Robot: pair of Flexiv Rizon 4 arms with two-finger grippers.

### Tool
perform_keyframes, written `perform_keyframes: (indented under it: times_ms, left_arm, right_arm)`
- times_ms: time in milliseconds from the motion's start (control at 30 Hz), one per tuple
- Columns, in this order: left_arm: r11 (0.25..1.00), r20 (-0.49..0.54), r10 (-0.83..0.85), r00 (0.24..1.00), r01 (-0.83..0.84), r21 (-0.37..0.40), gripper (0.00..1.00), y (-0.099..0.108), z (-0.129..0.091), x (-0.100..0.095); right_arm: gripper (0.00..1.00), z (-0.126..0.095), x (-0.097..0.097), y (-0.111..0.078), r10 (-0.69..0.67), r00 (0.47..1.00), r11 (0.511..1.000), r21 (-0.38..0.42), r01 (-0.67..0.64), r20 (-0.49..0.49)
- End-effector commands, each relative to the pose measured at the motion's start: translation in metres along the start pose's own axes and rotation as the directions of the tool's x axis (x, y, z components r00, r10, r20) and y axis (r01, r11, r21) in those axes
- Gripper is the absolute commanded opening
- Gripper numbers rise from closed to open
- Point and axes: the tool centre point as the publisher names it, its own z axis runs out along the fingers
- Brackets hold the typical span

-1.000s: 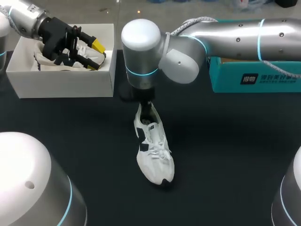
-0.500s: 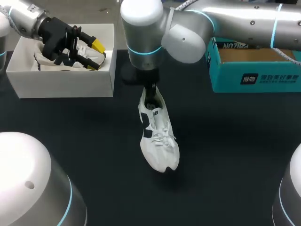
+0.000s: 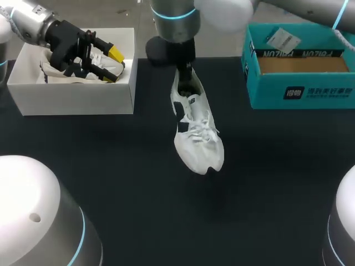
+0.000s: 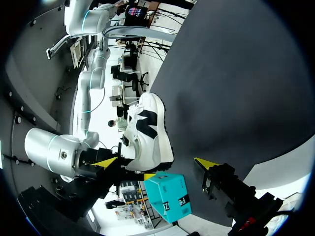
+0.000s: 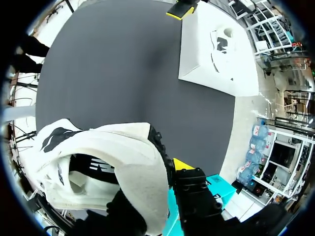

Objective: Take the shoe out of the shoebox, open the shoe tongue, remove and reinsert the insole, then place the shoe into the shoebox

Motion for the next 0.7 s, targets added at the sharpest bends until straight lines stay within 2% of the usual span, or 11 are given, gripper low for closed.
perform_keyframes:
  times_ms: [33, 200, 700]
  left_arm:
    - [1.0, -0.002, 0.001, 1.0, -0.001, 0.001, 1.0, 0.0, -0.001, 0.0]
    - [1.0, -0.002, 0.001, 1.0, -0.001, 0.001, 1.0, 0.0, -0.001, 0.0]
    - [1.0, -0.002, 0.001, 1.0, -0.001, 0.001, 1.0, 0.0, -0.001, 0.0]
  right_arm:
    - [0.0, -0.035, -0.01, 0.003, -0.042, 0.999, 0.999, 0.014, 0.042, -0.011]
    - [0.0, -0.058, -0.011, 0.01, -0.067, 0.998, 0.998, 0.02, 0.066, 0.02]
    - [0.0, -0.058, -0.011, 0.01, -0.067, 0.998, 0.998, 0.02, 0.066, 0.02]
